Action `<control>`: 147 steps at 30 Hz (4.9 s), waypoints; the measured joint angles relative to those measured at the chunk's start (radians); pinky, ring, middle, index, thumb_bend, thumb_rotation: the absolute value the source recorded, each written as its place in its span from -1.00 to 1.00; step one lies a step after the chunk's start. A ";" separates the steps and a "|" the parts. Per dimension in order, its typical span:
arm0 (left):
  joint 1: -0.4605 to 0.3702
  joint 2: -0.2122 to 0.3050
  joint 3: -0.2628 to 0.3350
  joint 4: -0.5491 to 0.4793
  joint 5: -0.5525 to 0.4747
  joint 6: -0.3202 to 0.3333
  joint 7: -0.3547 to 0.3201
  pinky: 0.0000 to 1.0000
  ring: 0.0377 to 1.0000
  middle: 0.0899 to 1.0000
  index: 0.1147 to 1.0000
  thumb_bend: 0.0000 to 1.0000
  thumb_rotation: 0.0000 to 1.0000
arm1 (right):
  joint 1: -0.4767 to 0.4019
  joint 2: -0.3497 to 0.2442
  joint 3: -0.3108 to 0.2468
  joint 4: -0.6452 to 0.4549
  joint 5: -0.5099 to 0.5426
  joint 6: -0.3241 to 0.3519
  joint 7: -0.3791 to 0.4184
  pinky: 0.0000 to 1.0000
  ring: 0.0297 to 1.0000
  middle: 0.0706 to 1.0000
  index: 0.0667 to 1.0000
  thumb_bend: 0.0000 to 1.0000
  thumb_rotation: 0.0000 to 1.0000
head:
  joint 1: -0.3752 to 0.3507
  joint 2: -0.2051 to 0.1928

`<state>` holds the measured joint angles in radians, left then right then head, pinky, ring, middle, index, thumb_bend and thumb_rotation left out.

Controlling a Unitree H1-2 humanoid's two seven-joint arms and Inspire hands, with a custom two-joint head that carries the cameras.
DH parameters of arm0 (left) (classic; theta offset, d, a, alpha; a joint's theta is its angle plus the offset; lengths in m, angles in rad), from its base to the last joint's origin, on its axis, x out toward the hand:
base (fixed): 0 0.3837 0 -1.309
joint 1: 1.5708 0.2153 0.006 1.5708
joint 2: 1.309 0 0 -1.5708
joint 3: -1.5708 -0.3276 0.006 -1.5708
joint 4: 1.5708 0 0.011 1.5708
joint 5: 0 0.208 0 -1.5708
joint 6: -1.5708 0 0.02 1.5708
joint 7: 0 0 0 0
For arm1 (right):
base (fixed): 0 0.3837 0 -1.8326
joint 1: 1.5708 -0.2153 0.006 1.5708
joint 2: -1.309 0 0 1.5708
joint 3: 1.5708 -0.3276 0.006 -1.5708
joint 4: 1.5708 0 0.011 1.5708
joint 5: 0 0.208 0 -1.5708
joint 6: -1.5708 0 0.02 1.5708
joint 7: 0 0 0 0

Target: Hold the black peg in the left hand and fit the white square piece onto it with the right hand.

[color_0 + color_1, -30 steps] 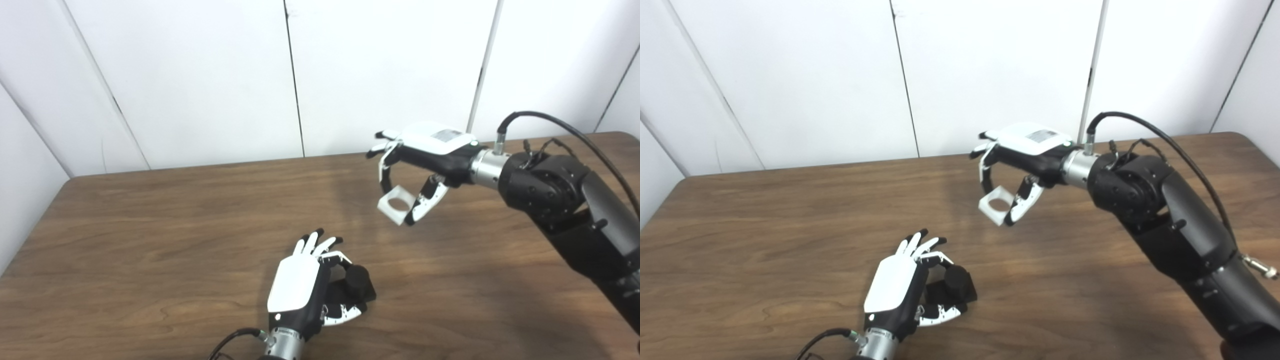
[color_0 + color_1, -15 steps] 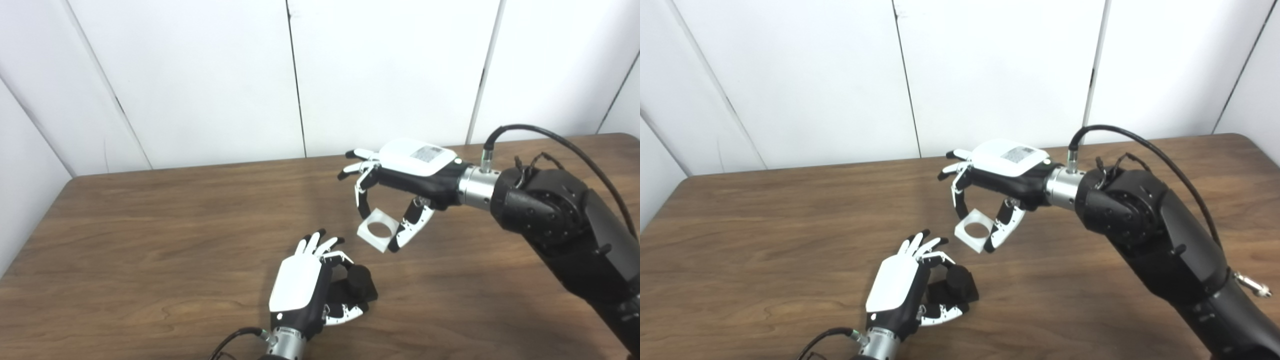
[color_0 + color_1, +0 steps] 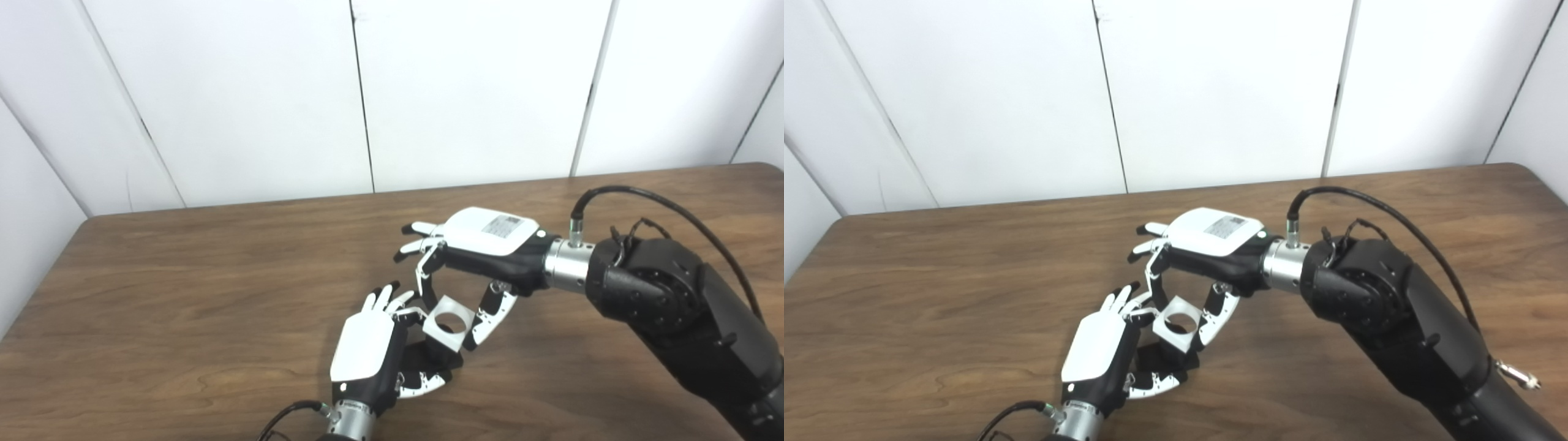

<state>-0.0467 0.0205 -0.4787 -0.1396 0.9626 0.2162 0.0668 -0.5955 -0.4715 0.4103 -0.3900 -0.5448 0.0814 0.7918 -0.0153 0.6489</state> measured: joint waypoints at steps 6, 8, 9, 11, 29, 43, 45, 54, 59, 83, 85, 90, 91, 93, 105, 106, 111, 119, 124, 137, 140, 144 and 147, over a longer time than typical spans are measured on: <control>0.000 0.000 0.000 0.000 0.000 0.000 -0.001 0.97 0.97 0.73 -0.16 0.02 -0.84 | 0.003 0.014 0.010 0.007 -0.012 -0.007 0.000 0.81 1.00 0.78 -0.10 0.05 -0.74 | 0.000 0.000; 0.000 0.000 0.000 -0.001 0.001 0.000 -0.003 0.97 0.96 0.72 -0.16 0.02 -0.84 | 0.004 0.014 0.012 0.011 -0.013 -0.007 0.000 0.82 1.00 0.78 -0.10 0.05 -0.74 | 0.003 0.006; 0.000 0.000 0.000 -0.002 0.001 0.001 -0.003 0.97 0.96 0.72 -0.16 0.02 -0.85 | 0.005 0.014 0.012 0.012 -0.014 -0.007 0.000 0.82 1.00 0.78 -0.10 0.05 -0.74 | 0.002 0.008; 0.000 0.000 -0.001 -0.004 0.002 0.001 -0.006 0.96 0.96 0.72 -0.16 0.02 -0.85 | 0.009 0.014 0.013 0.017 -0.015 -0.007 0.000 0.83 1.00 0.79 -0.10 0.05 -0.74 | 0.002 0.008; 0.009 -0.006 -0.008 -0.021 0.022 0.014 -0.012 0.99 0.97 0.72 -0.16 0.02 -0.84 | 0.024 0.019 0.021 0.045 -0.022 -0.013 0.000 0.82 1.00 0.79 -0.09 0.05 -0.74 | 0.012 0.018; 0.022 -0.011 -0.010 -0.037 0.021 0.014 -0.028 0.98 0.97 0.72 -0.16 0.02 -0.84 | 0.019 0.019 0.021 0.079 -0.023 -0.025 -0.001 0.82 1.00 0.80 -0.09 0.05 -0.74 | 0.020 0.014; 0.023 -0.012 -0.010 -0.038 0.022 0.014 -0.029 0.97 0.97 0.72 -0.16 0.02 -0.84 | 0.016 0.021 0.021 0.085 -0.024 -0.025 -0.001 0.83 1.00 0.81 -0.09 0.05 -0.74 | 0.020 0.014; 0.024 -0.016 -0.013 -0.038 0.023 0.013 -0.030 0.99 0.97 0.72 -0.16 0.02 -0.85 | 0.016 0.026 0.021 0.095 -0.028 -0.030 -0.003 0.80 1.00 0.81 -0.09 0.05 -0.74 | 0.020 0.015; 0.024 -0.017 -0.014 -0.038 0.023 0.013 -0.030 0.99 0.98 0.73 -0.16 0.02 -0.84 | 0.016 0.028 0.021 0.100 -0.031 -0.040 -0.003 0.81 1.00 0.82 -0.09 0.05 -0.74 | 0.020 0.015; 0.019 -0.019 -0.013 -0.034 0.026 0.017 -0.034 0.98 0.96 0.71 -0.16 0.02 -0.84 | 0.016 0.041 0.027 0.111 -0.031 -0.052 -0.003 0.78 1.00 0.82 -0.09 0.05 -0.74 | 0.032 0.032; 0.019 -0.020 -0.013 -0.034 0.026 0.017 -0.036 0.98 0.97 0.71 -0.16 0.02 -0.84 | 0.016 0.041 0.028 0.112 -0.032 -0.057 -0.003 0.76 1.00 0.81 -0.09 0.05 -0.74 | 0.032 0.034; 0.018 -0.021 -0.013 -0.034 0.027 0.019 -0.037 0.94 0.95 0.70 -0.16 0.02 -0.84 | 0.017 0.041 0.034 0.127 -0.038 -0.065 -0.003 0.76 1.00 0.82 -0.09 0.05 -0.74 | 0.032 0.032; 0.018 -0.021 -0.013 -0.034 0.028 0.019 -0.037 0.94 0.95 0.70 -0.16 0.02 -0.84 | 0.017 0.041 0.034 0.127 -0.038 -0.065 -0.003 0.77 1.00 0.82 -0.09 0.05 -0.74 | 0.034 0.032; 0.017 -0.021 -0.013 -0.034 0.028 0.020 -0.037 0.94 0.95 0.70 -0.16 0.02 -0.84 | 0.017 0.041 0.034 0.127 -0.038 -0.065 -0.003 0.77 1.00 0.82 -0.09 0.05 -0.74 | 0.034 0.032; 0.017 -0.022 -0.013 -0.034 0.033 0.029 -0.038 0.94 0.94 0.72 -0.16 0.02 -0.84 | 0.017 0.041 0.034 0.125 -0.055 -0.046 0.010 0.76 1.00 0.88 0.37 1.00 -0.52 | 0.032 0.029; 0.017 -0.022 -0.013 -0.034 0.033 0.031 -0.038 0.93 0.94 0.72 -0.16 0.02 -0.84 | 0.016 0.041 0.034 0.125 -0.057 -0.041 0.015 0.77 1.00 0.88 0.37 1.00 -0.53 | 0.032 0.029; 0.016 -0.022 -0.014 -0.034 0.034 0.036 -0.038 0.83 0.94 0.72 -0.06 0.24 -0.55 | 0.016 0.041 0.034 0.123 -0.061 -0.022 0.034 0.78 1.00 0.88 0.34 1.00 -0.57 | 0.035 0.026; 0.014 -0.013 -0.013 -0.009 0.045 0.049 -0.062 0.80 0.92 0.69 0.10 0.59 -0.09 | 0.016 0.041 0.034 0.123 -0.061 -0.019 0.041 0.78 1.00 0.87 0.31 1.00 -0.54 | 0.034 0.023; 0.013 -0.011 -0.013 -0.008 0.046 0.050 -0.068 0.81 0.91 0.68 0.15 0.73 0.02 | 0.015 0.041 0.033 0.123 -0.061 -0.019 0.044 0.79 1.00 0.88 0.31 1.00 -0.53 | 0.034 0.023; 0.008 -0.002 -0.008 -0.009 0.064 0.050 -0.093 0.86 0.90 0.70 0.38 0.84 0.04 | 0.007 0.041 0.029 0.130 -0.060 -0.022 0.046 0.77 1.00 0.87 0.30 1.00 -0.52 | 0.038 0.017; 0.008 -0.002 -0.002 -0.010 0.061 0.049 -0.103 0.88 0.91 0.72 0.45 0.85 0.01 | 0.007 0.041 0.029 0.133 -0.060 -0.023 0.046 0.76 1.00 0.87 0.30 1.00 -0.52 | 0.040 0.014; 0.009 -0.002 0.011 -0.011 0.056 0.050 -0.112 0.92 0.93 0.76 0.56 0.85 0.00 | 0.007 0.041 0.027 0.144 -0.063 -0.025 0.041 0.73 1.00 0.85 0.30 1.00 -0.54 | 0.038 0.011; 0.011 0.000 0.020 -0.017 0.056 0.057 -0.129 0.95 0.93 0.78 0.63 0.85 0.02 | 0.007 0.041 0.013 0.148 -0.062 -0.024 0.037 0.76 1.00 0.87 0.35 1.00 -0.53 | 0.037 0.008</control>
<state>-0.0362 0.0208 -0.4591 -0.1563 1.0183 0.2733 -0.0620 -0.5884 -0.4304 0.4234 -0.2423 -0.6068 0.0575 0.8288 0.0215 0.6566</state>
